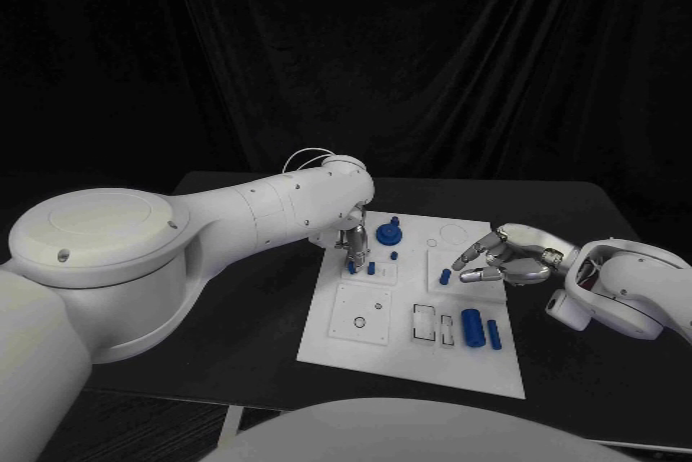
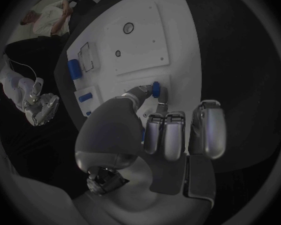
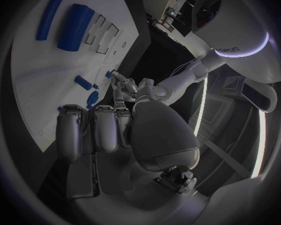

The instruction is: Assemble the parts on the task board

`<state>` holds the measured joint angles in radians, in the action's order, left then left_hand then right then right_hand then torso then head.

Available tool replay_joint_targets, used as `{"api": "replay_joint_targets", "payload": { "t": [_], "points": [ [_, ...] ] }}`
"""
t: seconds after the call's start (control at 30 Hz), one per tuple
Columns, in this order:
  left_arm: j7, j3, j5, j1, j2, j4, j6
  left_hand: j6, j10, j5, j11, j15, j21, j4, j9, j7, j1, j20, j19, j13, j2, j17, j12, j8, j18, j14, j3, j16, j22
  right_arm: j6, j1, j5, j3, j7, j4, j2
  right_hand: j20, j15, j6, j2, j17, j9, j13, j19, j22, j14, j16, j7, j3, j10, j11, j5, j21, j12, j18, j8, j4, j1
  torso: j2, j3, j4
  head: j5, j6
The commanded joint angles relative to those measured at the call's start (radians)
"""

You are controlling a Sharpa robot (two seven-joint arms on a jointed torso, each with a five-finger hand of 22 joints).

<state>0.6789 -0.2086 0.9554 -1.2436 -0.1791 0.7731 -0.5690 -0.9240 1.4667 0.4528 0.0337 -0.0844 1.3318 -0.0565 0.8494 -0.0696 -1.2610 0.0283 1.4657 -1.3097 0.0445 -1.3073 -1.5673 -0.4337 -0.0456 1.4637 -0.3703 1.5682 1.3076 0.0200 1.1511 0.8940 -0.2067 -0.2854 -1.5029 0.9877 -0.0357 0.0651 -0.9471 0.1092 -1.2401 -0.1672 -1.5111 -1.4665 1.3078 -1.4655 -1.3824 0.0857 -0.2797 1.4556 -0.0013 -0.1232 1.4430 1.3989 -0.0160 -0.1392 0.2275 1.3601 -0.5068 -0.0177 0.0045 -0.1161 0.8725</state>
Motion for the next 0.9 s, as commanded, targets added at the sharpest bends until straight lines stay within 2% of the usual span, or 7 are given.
{"api": "replay_joint_targets", "payload": {
  "t": [0.03,0.27,0.4,0.53,0.7,0.9],
  "points": [
    [-0.009,-0.002,0.018,0.005,-0.003,0.002,0.014,-0.038,0.104,0.011,0.006,-0.009,0.008,0.06,0.047,0.031,-0.006,-0.009,0.041,-0.261,0.004,-0.263,-0.004,-0.005,0.0,0.107,-0.069,0.003,0.202,-0.01,-0.003,-0.001,0.0,0.007,0.0,0.001,-0.004,0.005,0.001,0.037,0.001,0.002,0.19,-0.044,0.218,-0.046,0.003,0.006,-0.003,0.034,-0.002,0.001,-0.006,-0.009,-0.018,0.005,-0.006,0.03,0.0,-0.0002,0.0004,0.002,0.0],
    [-0.004,-0.002,0.019,0.005,-0.008,0.012,0.031,-0.05,0.104,0.026,0.011,-0.013,0.016,0.064,0.055,0.036,0.006,-0.014,0.046,-0.261,0.011,-0.263,-0.004,-0.003,0.002,0.107,-0.088,0.003,0.204,-0.011,-0.004,-0.001,0.0,0.007,0.003,-0.001,-0.004,0.005,0.001,0.037,0.001,0.002,0.19,-0.044,0.218,-0.046,0.003,0.006,-0.003,0.034,-0.002,0.001,-0.006,-0.009,-0.018,0.005,-0.006,0.03,0.0,-0.0002,-0.0001,0.004,0.0],
    [0.0,-0.002,0.019,0.005,-0.014,0.021,0.063,-0.05,0.104,0.026,0.012,-0.014,0.015,0.065,0.055,0.036,0.007,-0.015,0.046,-0.261,0.012,-0.263,-0.004,-0.001,0.002,0.107,-0.093,0.003,0.204,-0.013,-0.004,-0.001,0.0,0.008,0.005,-0.002,-0.005,0.005,0.001,0.038,0.003,0.002,0.192,-0.044,0.218,-0.045,0.005,0.007,-0.003,0.034,-0.002,0.0,-0.006,-0.01,-0.018,0.005,-0.006,0.03,0.0,-0.0001,-0.0002,0.001,0.0],
    [0.004,-0.002,0.019,0.005,-0.024,0.039,0.106,-0.052,0.104,-0.015,0.012,-0.015,0.013,0.065,0.053,0.036,0.014,-0.017,0.047,-0.261,0.012,-0.263,-0.004,0.013,0.002,0.107,-0.104,0.003,0.203,-0.014,-0.005,-0.001,0.0,0.009,0.006,-0.001,-0.005,0.005,0.001,0.038,0.003,0.002,0.192,-0.043,0.217,-0.045,0.005,0.007,-0.003,0.033,-0.002,0.0,-0.007,-0.01,-0.018,0.005,-0.006,0.03,0.0,-0.0002,-0.0006,0.001,0.0],
    [0.006,-0.002,0.019,0.004,-0.057,0.096,0.199,-0.053,0.104,-0.019,0.012,-0.015,0.009,0.064,0.053,0.037,0.015,-0.017,0.047,-0.261,0.012,-0.263,-0.004,0.015,0.001,0.107,-0.105,0.003,0.202,-0.014,-0.005,-0.001,0.0,0.012,0.006,0.003,-0.005,0.005,0.001,0.038,0.003,0.002,0.192,-0.043,0.217,-0.045,0.005,0.007,-0.003,0.033,-0.002,0.0,-0.007,-0.01,-0.018,0.005,-0.006,0.03,0.0,0.0,-0.0003,0.004,0.0],
    [0.015,-0.002,0.019,0.002,-0.094,0.163,0.271,-0.056,0.104,-0.024,0.012,-0.016,0.013,0.062,0.053,0.037,0.018,-0.017,0.048,-0.261,0.012,-0.263,-0.004,0.016,0.002,0.107,-0.104,0.003,0.203,-0.011,-0.005,-0.001,0.0,0.015,0.005,0.007,-0.005,0.005,0.0,0.038,0.003,0.002,0.192,-0.044,0.217,-0.045,0.004,0.006,-0.004,0.033,-0.002,0.0,-0.007,-0.01,-0.018,0.005,-0.007,0.03,0.0,0.0,0.0,0.007,0.0]
  ]
}}
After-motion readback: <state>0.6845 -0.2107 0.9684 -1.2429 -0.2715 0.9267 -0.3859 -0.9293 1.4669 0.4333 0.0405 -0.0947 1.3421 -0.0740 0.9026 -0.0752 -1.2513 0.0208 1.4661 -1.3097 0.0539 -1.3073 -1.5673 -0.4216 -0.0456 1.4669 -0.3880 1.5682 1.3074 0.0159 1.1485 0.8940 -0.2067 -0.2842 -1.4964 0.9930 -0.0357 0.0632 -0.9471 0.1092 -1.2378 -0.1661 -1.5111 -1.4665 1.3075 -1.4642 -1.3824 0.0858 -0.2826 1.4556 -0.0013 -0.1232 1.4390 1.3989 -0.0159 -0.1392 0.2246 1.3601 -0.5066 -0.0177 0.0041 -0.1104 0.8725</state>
